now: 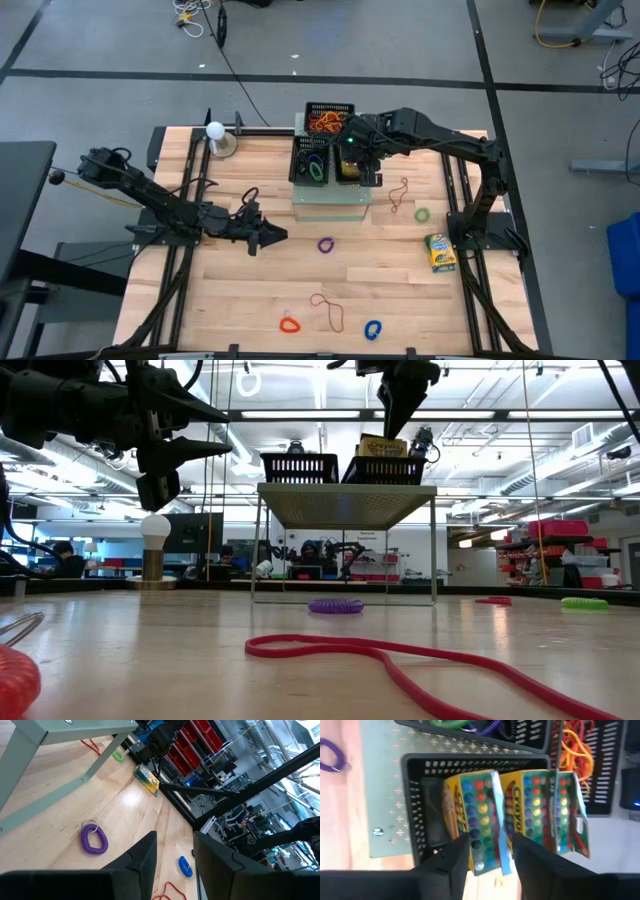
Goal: Pick & Place Office Desk Supplies
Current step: Put the yellow crayon box into the bottom right black bin
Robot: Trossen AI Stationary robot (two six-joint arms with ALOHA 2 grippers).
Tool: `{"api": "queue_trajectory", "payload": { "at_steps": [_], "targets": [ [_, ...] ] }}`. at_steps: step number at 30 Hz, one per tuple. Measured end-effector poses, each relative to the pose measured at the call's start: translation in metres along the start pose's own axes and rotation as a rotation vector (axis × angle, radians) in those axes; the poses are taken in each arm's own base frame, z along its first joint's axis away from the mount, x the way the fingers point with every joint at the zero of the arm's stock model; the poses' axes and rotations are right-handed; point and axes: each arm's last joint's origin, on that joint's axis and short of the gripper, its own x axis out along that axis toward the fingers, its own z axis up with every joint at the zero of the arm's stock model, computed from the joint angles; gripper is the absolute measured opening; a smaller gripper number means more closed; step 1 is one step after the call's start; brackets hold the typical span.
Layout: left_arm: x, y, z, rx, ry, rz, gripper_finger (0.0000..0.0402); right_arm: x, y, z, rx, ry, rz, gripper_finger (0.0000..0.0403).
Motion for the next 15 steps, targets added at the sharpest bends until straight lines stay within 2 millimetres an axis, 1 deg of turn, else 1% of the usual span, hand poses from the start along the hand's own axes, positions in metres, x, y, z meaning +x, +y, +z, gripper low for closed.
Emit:
{"api": "queue_trajectory", "payload": {
  "at_steps": [5, 9, 15],
  "targets": [
    [0.0000, 0.0000, 0.0000, 0.000, 0.000, 0.000, 0.0133, -0.0002, -0.0006, 0.0007, 0.004, 0.003, -0.037, 0.0183],
    [0.0000, -0.0001, -0.0001, 0.000, 0.001, -0.001, 0.0133, -0.0015, 0.0007, 0.0043, 0.003, -0.011, -0.094, 0.0191],
    [0.0000, -0.0001, 0.0000, 0.000, 0.000, -0.001, 0.0133, -0.0050, 0.0066, 0.0057, 0.015, -0.019, -0.108, 0.0206]
  ]
}}
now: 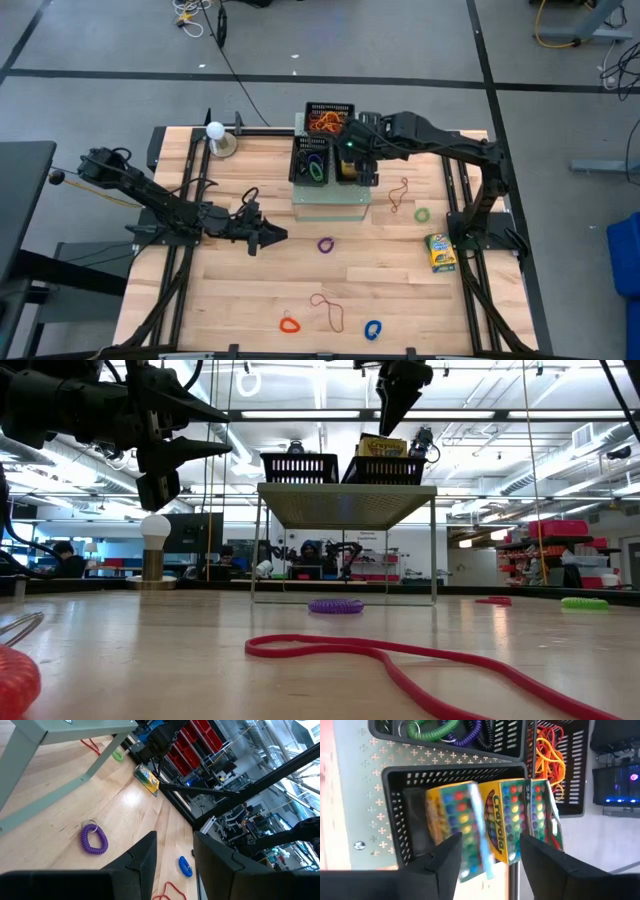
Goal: Pick & Place Office Desk Supplies
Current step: Put the yellow crayon box into the bottom right black bin
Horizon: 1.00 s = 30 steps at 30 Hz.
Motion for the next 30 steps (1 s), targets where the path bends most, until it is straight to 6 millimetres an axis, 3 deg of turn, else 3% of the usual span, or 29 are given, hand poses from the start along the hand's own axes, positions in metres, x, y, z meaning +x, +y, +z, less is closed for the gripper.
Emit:
{"api": "queue_trajectory", "payload": {
  "at_steps": [8, 14, 21, 30],
  "targets": [
    [0.000, 0.000, 0.000, -0.005, 0.009, -0.007, 0.0133, -0.028, -0.001, -0.013, 0.117, -0.058, 0.020, 0.0201],
    [0.000, -0.001, -0.001, -0.006, 0.020, -0.016, 0.0133, -0.043, 0.007, -0.022, 0.181, -0.080, 0.171, 0.0132],
    [0.000, 0.000, -0.001, 0.003, 0.024, -0.011, 0.0133, -0.024, 0.027, -0.001, 0.105, -0.061, 0.194, 0.0010],
    [0.000, 0.000, -0.001, 0.009, 0.027, -0.007, 0.0133, 0.012, 0.037, 0.014, -0.034, 0.041, 0.165, 0.0006]
  ]
}}
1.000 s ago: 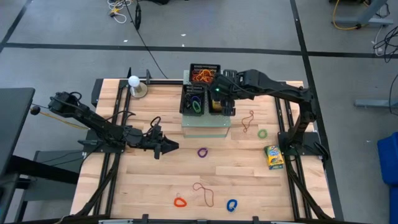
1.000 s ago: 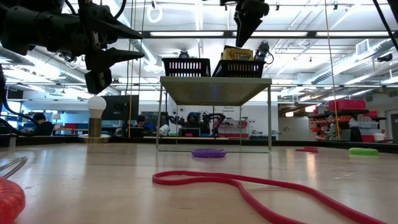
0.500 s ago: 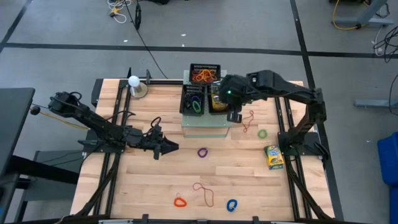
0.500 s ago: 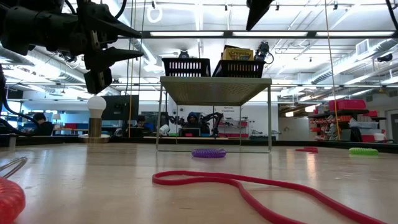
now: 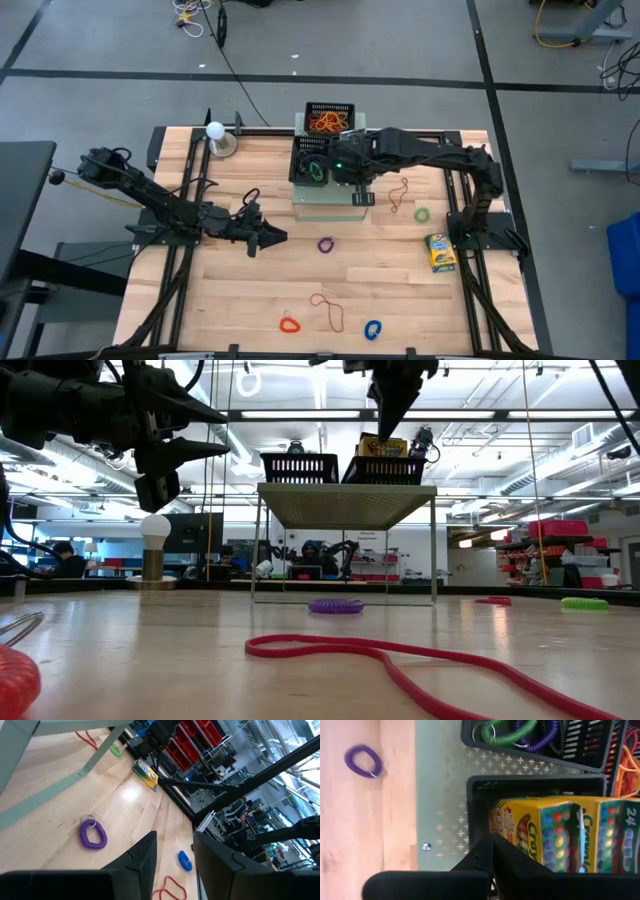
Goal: Pick & Place Office Desk Supplies
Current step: Put the yellow crayon box into the bottom right black bin
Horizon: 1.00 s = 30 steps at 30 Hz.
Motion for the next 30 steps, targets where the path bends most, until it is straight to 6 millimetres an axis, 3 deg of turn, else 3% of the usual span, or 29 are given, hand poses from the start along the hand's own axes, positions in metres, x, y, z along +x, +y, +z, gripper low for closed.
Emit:
{"api": "queue_trajectory", "payload": {
  "at_steps": [10, 18, 24, 30],
  "targets": [
    [0.000, 0.000, 0.000, 0.016, 0.001, 0.001, 0.0133, 0.016, -0.006, 0.005, -0.018, 0.043, -0.027, 0.0008],
    [0.000, 0.000, 0.000, 0.036, 0.000, 0.000, 0.0133, 0.017, -0.010, 0.004, -0.001, 0.035, -0.005, 0.0008],
    [0.000, 0.000, 0.000, 0.041, 0.000, 0.000, 0.0133, 0.044, -0.001, -0.001, -0.016, 0.095, 0.007, 0.0008],
    [0.000, 0.000, 0.000, 0.040, 0.000, -0.001, 0.0133, 0.053, 0.001, -0.004, 0.016, 0.088, -0.033, 0.0008]
  ]
}}
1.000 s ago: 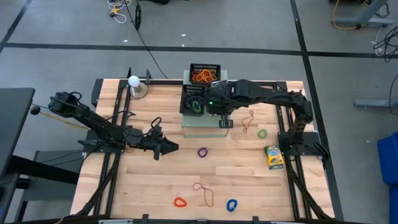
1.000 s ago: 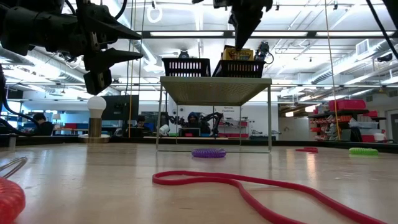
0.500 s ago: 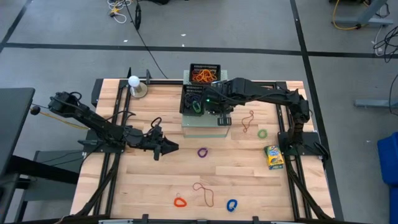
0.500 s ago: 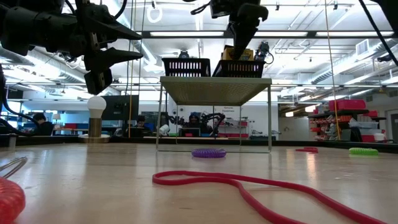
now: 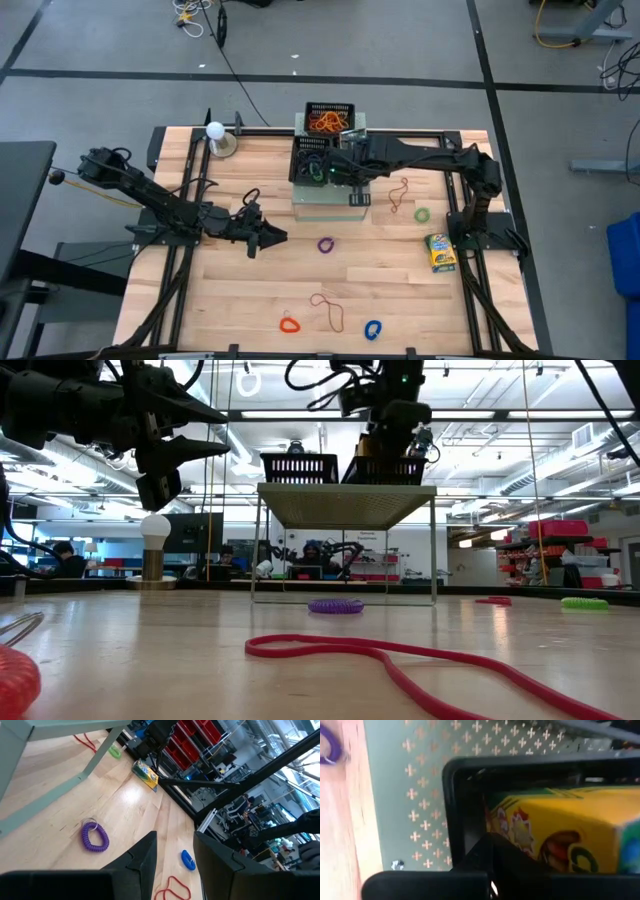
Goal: Pick & Place Office Desk Supplies
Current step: Put the yellow crayon box into the bottom right black bin, then adjust the bottom right black bin
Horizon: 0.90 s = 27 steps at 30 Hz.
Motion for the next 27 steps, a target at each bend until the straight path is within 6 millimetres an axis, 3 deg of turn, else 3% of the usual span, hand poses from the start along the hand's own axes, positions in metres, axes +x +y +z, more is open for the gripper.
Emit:
{"api": "queue_trajectory", "payload": {
  "at_steps": [18, 23, 27],
  "targets": [
    [0.000, 0.000, 0.000, -0.003, -0.003, -0.004, 0.0133, -0.002, -0.001, 0.006, 0.127, -0.064, -0.083, 0.0009],
    [0.000, 0.000, 0.000, -0.003, -0.003, -0.004, 0.0133, -0.022, 0.004, 0.000, 0.137, -0.109, -0.072, 0.0009],
    [0.000, 0.000, 0.000, -0.003, -0.003, -0.004, 0.0133, -0.050, 0.007, -0.016, 0.175, -0.151, -0.047, 0.0009]
  ]
}}
